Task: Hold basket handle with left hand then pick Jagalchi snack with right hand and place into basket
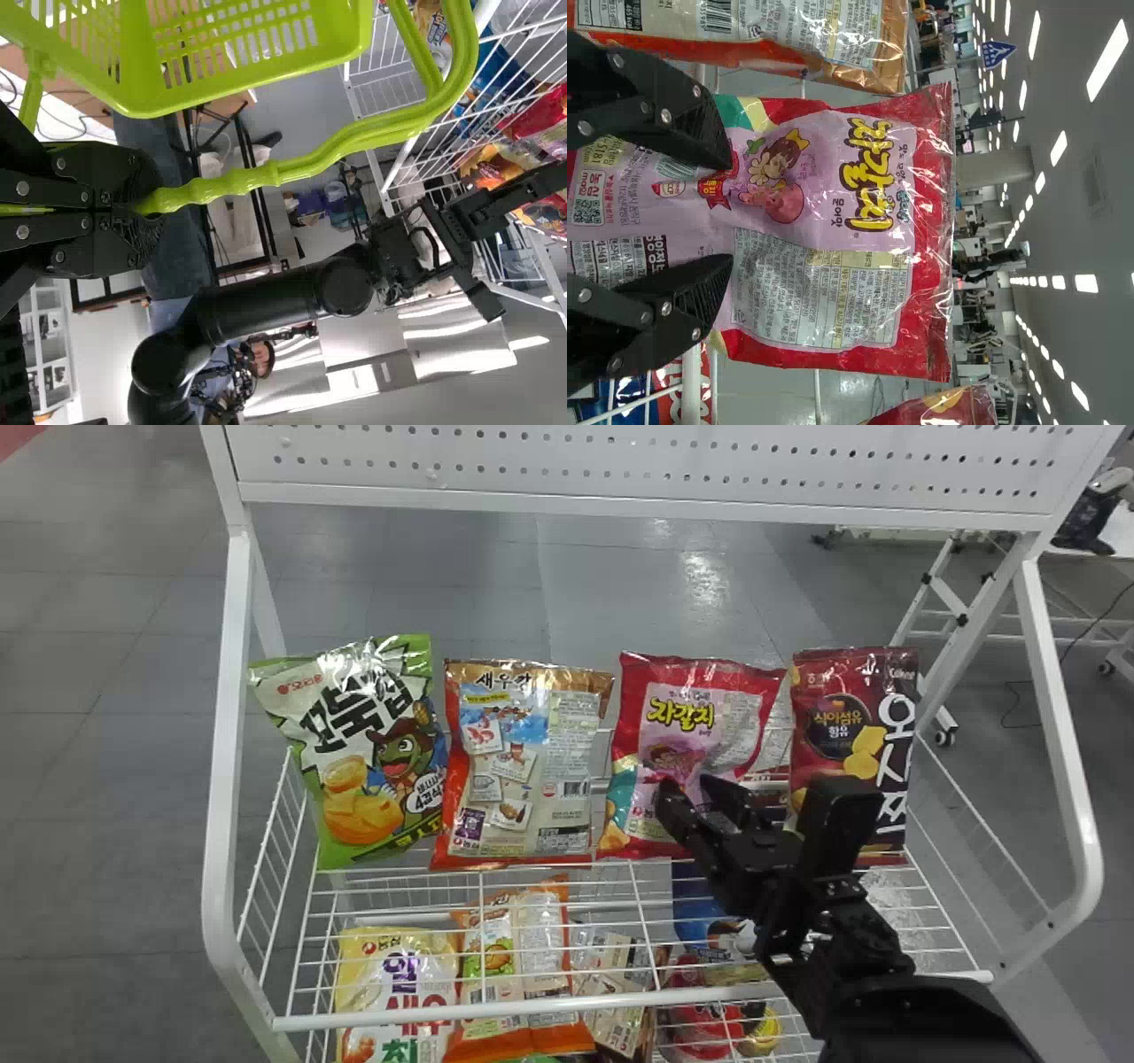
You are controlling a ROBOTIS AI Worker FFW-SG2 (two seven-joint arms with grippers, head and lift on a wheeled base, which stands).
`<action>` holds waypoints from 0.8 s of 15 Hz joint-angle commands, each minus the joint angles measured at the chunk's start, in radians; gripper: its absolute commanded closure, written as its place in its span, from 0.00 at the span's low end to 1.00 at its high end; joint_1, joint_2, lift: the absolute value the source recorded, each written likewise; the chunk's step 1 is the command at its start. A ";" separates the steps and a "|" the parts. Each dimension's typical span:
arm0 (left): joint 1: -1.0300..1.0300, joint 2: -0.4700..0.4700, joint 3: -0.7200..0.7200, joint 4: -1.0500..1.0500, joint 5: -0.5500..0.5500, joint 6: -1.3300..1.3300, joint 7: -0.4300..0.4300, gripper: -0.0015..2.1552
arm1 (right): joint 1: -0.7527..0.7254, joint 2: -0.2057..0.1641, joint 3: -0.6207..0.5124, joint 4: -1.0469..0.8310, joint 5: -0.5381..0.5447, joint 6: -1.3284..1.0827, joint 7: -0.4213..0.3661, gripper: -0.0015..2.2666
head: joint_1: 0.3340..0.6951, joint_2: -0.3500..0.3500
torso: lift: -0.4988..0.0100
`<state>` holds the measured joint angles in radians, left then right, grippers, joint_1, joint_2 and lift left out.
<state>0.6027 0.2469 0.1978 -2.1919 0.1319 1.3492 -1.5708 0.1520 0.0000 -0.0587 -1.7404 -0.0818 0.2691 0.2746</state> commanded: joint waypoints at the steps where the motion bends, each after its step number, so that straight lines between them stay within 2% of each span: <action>1: 0.000 0.000 0.000 0.001 0.000 0.000 -0.010 1.00 | 0.011 0.001 0.007 -0.016 -0.004 0.003 0.000 0.92 | 1.00 0.33 | 0.96; 3: 0.000 0.000 -0.001 0.001 0.000 0.000 -0.010 1.00 | 0.023 0.001 0.007 -0.033 -0.006 0.000 0.003 0.99 | 1.00 0.34 | 0.96; 7: 0.002 0.000 -0.001 0.003 0.000 -0.003 -0.010 1.00 | 0.095 0.001 0.000 -0.154 -0.003 0.031 -0.005 0.99 | 1.00 0.34 | 0.96; 12: 0.002 0.000 -0.001 0.000 0.003 -0.003 -0.010 1.00 | 0.195 0.001 0.007 -0.367 0.062 0.221 -0.071 1.00 | 1.00 0.30 | 0.96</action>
<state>0.6044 0.2463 0.1963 -2.1904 0.1334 1.3462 -1.5708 0.3235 0.0000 -0.0526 -2.0532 -0.0397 0.4335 0.2129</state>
